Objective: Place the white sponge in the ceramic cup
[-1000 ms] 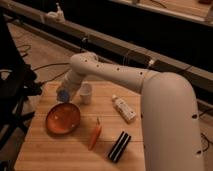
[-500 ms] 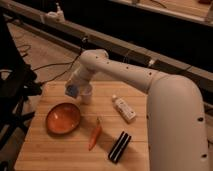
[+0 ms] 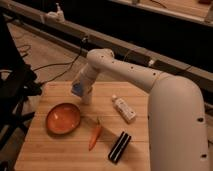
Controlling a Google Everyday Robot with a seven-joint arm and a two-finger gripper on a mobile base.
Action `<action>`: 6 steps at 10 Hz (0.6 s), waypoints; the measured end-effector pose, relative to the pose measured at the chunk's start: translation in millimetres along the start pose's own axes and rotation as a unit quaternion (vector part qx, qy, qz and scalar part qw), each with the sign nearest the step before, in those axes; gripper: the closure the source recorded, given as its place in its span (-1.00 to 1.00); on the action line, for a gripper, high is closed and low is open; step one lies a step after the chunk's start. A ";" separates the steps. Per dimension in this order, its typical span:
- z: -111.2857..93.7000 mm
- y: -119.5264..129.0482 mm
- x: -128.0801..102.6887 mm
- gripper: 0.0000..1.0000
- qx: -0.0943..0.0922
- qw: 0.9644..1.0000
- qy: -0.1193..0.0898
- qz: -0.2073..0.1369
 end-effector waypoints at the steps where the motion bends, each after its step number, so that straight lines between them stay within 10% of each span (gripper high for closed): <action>1: 2.3 -2.1 1.6 -0.19 -0.003 1.000 -0.001 0.001; 6: 6.8 -1.8 9.1 -0.23 -0.015 1.000 -0.002 0.010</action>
